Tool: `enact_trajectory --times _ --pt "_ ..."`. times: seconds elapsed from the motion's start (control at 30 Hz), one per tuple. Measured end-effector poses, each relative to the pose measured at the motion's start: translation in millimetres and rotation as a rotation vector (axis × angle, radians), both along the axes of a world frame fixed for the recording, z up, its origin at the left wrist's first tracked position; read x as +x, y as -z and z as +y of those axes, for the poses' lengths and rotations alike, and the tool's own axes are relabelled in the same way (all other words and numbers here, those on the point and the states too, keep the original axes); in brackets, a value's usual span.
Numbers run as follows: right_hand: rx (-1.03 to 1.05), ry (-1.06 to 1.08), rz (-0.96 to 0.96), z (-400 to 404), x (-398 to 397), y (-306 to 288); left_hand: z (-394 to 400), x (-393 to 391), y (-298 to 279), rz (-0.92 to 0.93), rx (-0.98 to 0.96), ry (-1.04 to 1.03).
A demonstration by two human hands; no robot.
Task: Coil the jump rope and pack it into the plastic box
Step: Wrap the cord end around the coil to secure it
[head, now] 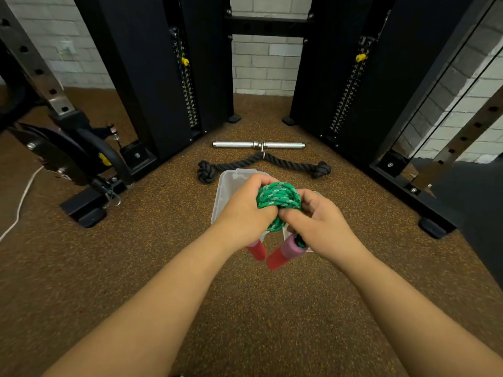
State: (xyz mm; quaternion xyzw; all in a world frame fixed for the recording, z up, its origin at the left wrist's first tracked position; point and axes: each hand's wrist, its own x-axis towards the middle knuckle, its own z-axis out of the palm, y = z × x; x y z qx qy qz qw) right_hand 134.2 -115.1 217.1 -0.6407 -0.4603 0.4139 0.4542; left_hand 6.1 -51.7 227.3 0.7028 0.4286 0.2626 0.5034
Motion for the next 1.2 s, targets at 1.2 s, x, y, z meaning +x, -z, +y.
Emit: enact_trajectory --times 1.2 --pt "-0.005 -0.118 -0.209 -2 -3 41 9 -9 1 -0.5 -0.388 -0.19"
